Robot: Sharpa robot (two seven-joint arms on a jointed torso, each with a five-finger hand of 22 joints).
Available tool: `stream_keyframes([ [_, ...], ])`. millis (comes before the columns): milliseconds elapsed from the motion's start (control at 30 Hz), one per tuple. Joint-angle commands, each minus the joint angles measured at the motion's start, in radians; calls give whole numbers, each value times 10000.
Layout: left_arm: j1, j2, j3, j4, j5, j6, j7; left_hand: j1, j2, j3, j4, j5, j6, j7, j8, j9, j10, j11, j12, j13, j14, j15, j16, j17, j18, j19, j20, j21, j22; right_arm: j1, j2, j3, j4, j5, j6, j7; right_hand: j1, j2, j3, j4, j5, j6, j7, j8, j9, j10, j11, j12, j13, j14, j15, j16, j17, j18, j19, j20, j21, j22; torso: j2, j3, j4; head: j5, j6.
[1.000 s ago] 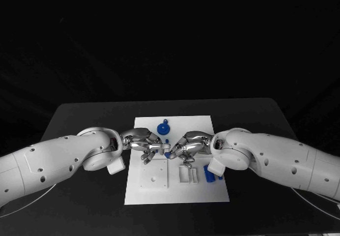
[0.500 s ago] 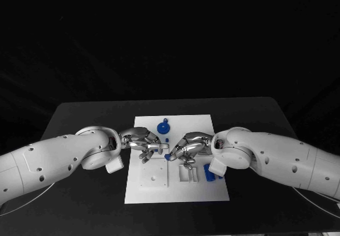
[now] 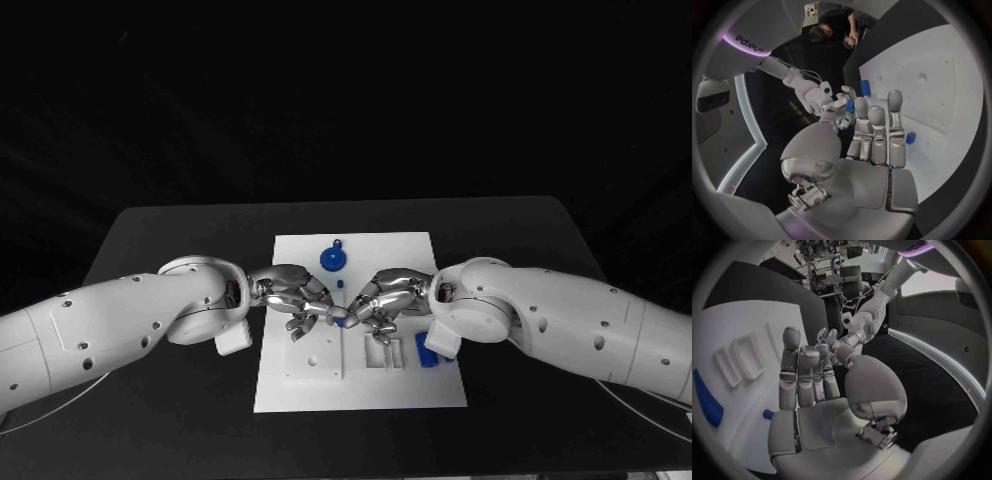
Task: Assemble the parts on the task board
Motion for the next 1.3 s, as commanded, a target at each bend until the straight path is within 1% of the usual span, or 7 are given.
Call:
stream_keyframes([
  [33,9,27,3,43,-100,457,-1,-16,111,-6,-84,42,109,25,-147,-20,-46,27,-55,-16,-67,14,-27,-19,-52,-42,6,-75,191,-3,14,1,7,54,248,24,9,87,-36,-10,31,44,-3,37,15,-58,10,-26,4,-61,27,11,3,-197,-44,2,24,271,-1,3,-1,-10,-32],
  [300,7,60,1,75,-72,582,16,0,209,37,-108,75,123,34,-230,-24,-50,35,-64,-19,-75,20,-27,-26,-49,-39,11,-89,193,-3,34,1,2,36,285,2,7,93,-37,-27,41,41,-3,36,17,-62,6,-35,13,-61,23,17,11,-198,-52,-2,51,271,-3,-5,1,-13,-38],
  [533,7,96,0,94,38,602,55,86,431,187,-169,260,135,38,-309,-35,-64,42,-84,-26,-90,25,-36,-37,-48,-45,16,-110,193,-3,56,1,3,12,368,-34,7,94,-37,-30,43,41,-3,36,17,-63,5,-36,15,-61,22,18,13,-198,-53,-3,56,271,-7,-4,3,-19,-46],
  [733,7,102,0,79,169,570,104,250,720,508,-345,836,117,24,-406,-59,-82,33,-107,-32,-105,19,-41,-47,-50,-47,13,-130,194,-3,62,0,-3,-4,434,-65,7,94,-37,-30,43,41,-3,36,17,-63,5,-36,15,-61,22,18,13,-198,-53,-3,56,271,-5,-8,6,-20,-59],
  [833,7,106,1,71,257,578,122,284,779,683,-483,1083,100,22,-432,-53,-92,30,-115,-32,-111,15,-41,-51,-55,-47,8,-140,194,-3,63,0,-12,-15,443,-79,9,96,-35,-42,69,40,1,36,17,-71,7,-32,38,-60,22,25,23,-197,-68,-4,63,270,-7,-8,1,-17,-68],
  [1000,7,125,1,69,366,650,140,278,837,1082,-699,1900,44,21,-463,-35,-130,28,-135,-32,-139,11,-40,-56,-65,-65,4,-160,196,-3,70,0,-17,-21,433,-87,8,95,-29,-44,97,36,3,36,16,-77,7,-36,37,-59,22,29,26,-197,-73,-4,56,268,-1,-6,4,-21,-80],
  [1300,7,154,1,69,450,831,133,375,810,1764,-1443,1950,41,22,-504,-22,-138,30,-275,-93,-175,13,-18,-67,-73,-95,3,-162,201,-3,92,0,-30,-24,359,-77,-3,95,-15,-39,119,30,4,37,17,-83,8,-36,50,-65,20,12,18,-193,-82,-5,53,265,-3,-5,1,-27,-101],
])
